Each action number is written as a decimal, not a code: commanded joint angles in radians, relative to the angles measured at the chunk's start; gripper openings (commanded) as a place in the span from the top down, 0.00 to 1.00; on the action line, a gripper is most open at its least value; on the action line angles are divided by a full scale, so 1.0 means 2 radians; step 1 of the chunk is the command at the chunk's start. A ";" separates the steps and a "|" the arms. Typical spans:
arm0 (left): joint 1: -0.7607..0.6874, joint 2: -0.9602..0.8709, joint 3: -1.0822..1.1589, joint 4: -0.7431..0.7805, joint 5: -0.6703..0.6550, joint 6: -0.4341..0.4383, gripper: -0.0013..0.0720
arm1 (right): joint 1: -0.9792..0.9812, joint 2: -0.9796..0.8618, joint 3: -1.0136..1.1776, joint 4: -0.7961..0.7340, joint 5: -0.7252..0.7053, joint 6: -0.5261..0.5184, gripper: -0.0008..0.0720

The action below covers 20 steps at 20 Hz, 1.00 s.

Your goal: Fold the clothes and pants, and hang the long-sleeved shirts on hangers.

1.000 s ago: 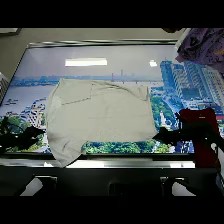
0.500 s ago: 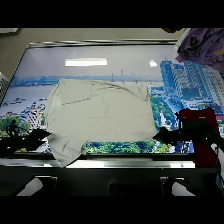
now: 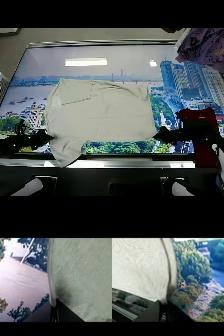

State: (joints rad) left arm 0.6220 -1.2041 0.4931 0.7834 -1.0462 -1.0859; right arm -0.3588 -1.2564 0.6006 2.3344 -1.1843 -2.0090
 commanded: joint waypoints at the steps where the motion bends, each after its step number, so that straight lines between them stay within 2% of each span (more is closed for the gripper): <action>1: -0.021 -0.001 0.045 -0.056 -0.032 0.004 0.96 | 0.025 0.027 0.023 0.020 0.012 -0.006 0.95; 4: -0.070 0.004 0.170 -0.055 -0.032 -0.049 0.96 | 0.105 0.033 0.140 -0.006 0.054 0.050 0.95; 6: -0.096 0.004 0.292 -0.047 -0.031 -0.082 0.97 | 0.153 0.033 0.259 -0.066 0.087 0.103 0.95; 9: -0.119 0.004 0.519 0.043 -0.041 -0.152 0.96 | 0.176 0.033 0.461 -0.152 0.113 0.185 0.95; 11: -0.122 0.005 0.663 0.108 -0.067 -0.184 0.97 | 0.175 0.034 0.598 -0.193 0.096 0.214 0.95; 13: -0.121 0.014 0.777 0.164 -0.097 -0.208 0.96 | 0.175 0.040 0.717 -0.225 0.050 0.218 0.95; 15: -0.121 0.049 0.823 0.196 -0.105 -0.215 0.96 | 0.175 0.070 0.783 -0.250 0.022 0.223 0.95; 18: -0.121 0.137 0.790 0.245 -0.108 -0.217 0.96 | 0.175 0.151 0.779 -0.285 0.009 0.244 0.95; 20: -0.121 0.191 0.759 0.273 -0.108 -0.222 0.96 | 0.175 0.185 0.778 -0.316 -0.004 0.281 0.95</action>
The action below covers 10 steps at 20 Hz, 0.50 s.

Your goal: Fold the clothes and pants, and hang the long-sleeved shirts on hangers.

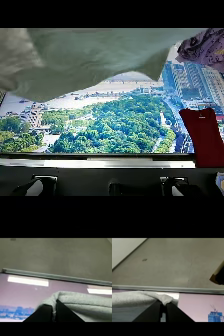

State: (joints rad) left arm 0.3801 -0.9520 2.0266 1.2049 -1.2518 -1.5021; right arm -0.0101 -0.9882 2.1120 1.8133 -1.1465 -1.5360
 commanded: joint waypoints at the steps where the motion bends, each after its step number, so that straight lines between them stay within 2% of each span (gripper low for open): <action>1: 0.000 0.084 -0.017 0.079 -0.009 -0.026 0.96 | 0.001 0.062 0.022 -0.063 -0.026 0.062 0.95; 6: -0.001 0.093 -0.025 0.064 -0.029 -0.034 0.96 | 0.001 0.041 0.022 -0.063 -0.070 0.085 0.95; 10: -0.001 0.016 -0.047 -0.012 -0.082 0.007 0.96 | 0.001 -0.038 -0.013 -0.062 -0.136 0.086 0.95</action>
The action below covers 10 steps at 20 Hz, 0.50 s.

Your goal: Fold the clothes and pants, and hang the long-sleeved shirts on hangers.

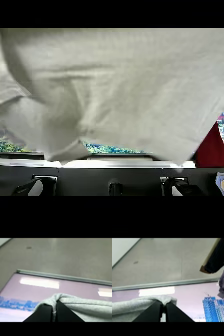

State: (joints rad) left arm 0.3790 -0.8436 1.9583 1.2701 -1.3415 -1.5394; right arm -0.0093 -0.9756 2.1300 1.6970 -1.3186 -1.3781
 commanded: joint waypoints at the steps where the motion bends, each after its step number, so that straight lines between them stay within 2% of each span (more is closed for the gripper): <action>1: 0.000 -0.067 -0.023 -0.058 -0.047 0.034 0.96 | 0.000 -0.064 -0.042 -0.004 -0.056 0.007 0.95; 3: -0.006 -0.129 -0.051 -0.072 -0.049 0.039 0.96 | 0.000 -0.114 -0.081 -0.004 -0.058 0.005 0.95; 6: -0.043 -0.244 -0.090 -0.072 -0.042 0.074 0.96 | 0.001 -0.215 -0.102 -0.004 -0.042 -0.011 0.95; 8: -0.068 -0.333 -0.101 -0.071 -0.012 0.077 0.96 | 0.001 -0.289 -0.102 -0.004 -0.013 -0.021 0.95; 10: -0.089 -0.413 -0.101 -0.071 0.056 0.076 0.96 | 0.001 -0.362 -0.102 -0.004 0.032 -0.025 0.95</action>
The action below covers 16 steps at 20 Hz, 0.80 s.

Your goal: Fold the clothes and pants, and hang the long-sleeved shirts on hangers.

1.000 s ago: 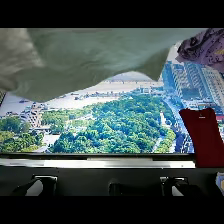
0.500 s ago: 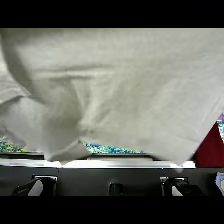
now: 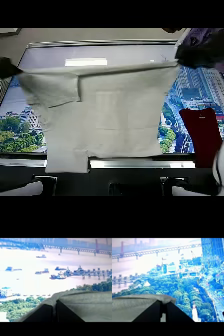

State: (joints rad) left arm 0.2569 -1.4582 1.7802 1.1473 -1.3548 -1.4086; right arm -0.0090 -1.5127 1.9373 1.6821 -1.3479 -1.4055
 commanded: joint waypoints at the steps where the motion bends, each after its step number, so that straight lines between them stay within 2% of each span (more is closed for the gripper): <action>1: -0.037 -0.139 -0.011 -0.010 0.109 0.010 0.96 | 0.001 -0.122 -0.006 0.004 0.070 -0.011 0.95; 5: -0.064 -0.208 0.017 -0.011 0.247 0.002 0.96 | 0.001 -0.189 -0.006 0.004 0.162 -0.009 0.95; 8: -0.070 -0.206 0.022 -0.011 0.272 0.009 0.96 | 0.001 -0.191 -0.002 0.003 0.185 -0.008 0.95; 11: -0.066 -0.202 0.022 -0.011 0.220 0.009 0.96 | 0.001 -0.190 0.005 0.002 0.134 -0.008 0.95; 16: -0.051 -0.192 0.022 0.022 0.047 -0.025 0.96 | 0.001 -0.191 0.005 -0.014 -0.010 -0.009 0.95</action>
State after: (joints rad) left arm 0.1444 -1.8481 1.8236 1.1454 -1.0714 -1.4170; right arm -0.0090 -1.8904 1.9457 1.6779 -1.2079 -1.4216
